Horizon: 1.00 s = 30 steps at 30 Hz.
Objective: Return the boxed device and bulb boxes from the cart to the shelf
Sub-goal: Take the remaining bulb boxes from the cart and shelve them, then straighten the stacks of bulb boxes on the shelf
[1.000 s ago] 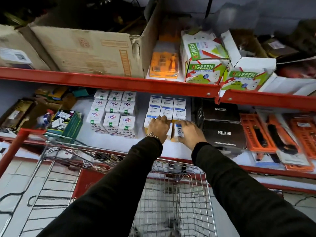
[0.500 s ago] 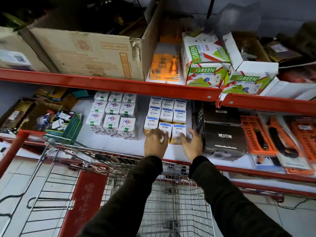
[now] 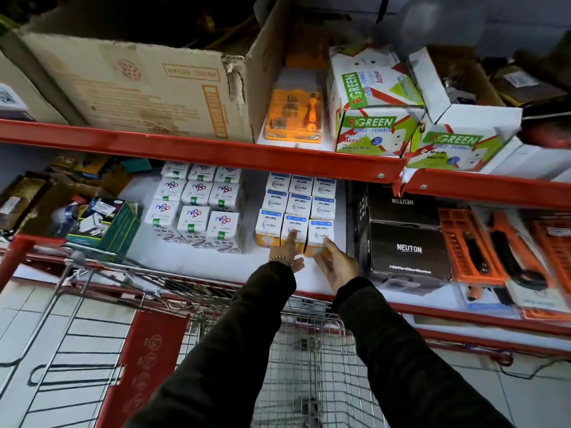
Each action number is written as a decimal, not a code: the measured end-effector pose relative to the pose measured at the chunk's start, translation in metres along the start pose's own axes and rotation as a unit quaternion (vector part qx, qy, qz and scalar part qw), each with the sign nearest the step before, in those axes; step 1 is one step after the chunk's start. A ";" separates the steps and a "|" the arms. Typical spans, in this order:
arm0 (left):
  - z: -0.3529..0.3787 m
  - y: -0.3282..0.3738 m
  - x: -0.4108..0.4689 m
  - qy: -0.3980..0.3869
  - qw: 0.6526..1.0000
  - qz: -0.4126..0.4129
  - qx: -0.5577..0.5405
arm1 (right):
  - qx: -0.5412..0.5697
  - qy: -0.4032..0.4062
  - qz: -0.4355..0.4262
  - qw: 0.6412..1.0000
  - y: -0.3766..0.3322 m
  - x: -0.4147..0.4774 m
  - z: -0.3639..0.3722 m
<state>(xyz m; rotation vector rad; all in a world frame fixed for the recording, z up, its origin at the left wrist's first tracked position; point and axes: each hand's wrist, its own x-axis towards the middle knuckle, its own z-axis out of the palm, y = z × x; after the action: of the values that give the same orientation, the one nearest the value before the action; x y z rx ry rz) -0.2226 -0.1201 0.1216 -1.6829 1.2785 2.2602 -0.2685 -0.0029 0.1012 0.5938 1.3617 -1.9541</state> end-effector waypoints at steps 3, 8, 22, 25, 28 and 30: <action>0.002 0.002 0.004 0.006 1.000 0.005 0.006 | 0.012 0.006 -0.001 1.000 -0.002 -0.001 0.003; 0.001 0.002 0.005 0.011 1.000 0.011 0.014 | 0.056 0.016 -0.010 0.998 0.003 0.005 0.008; -0.014 0.001 -0.004 -0.015 0.999 0.009 0.048 | 0.009 0.045 -0.031 0.998 0.008 -0.009 0.014; -0.033 -0.007 -0.012 -0.017 1.000 0.018 0.006 | -0.009 0.063 -0.013 0.998 0.015 -0.024 0.015; -0.057 -0.015 -0.018 -0.009 0.997 0.030 -0.067 | -0.023 0.070 0.019 0.997 0.030 -0.039 0.018; -0.081 -0.018 -0.019 0.014 0.992 0.044 -0.121 | -0.034 0.053 0.037 0.997 0.041 -0.050 0.030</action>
<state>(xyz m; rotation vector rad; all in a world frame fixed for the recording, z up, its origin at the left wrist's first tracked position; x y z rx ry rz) -0.1429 -0.1513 0.1213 -1.7704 1.1453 2.5430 -0.2046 -0.0269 0.1203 0.7150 1.4445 -1.8316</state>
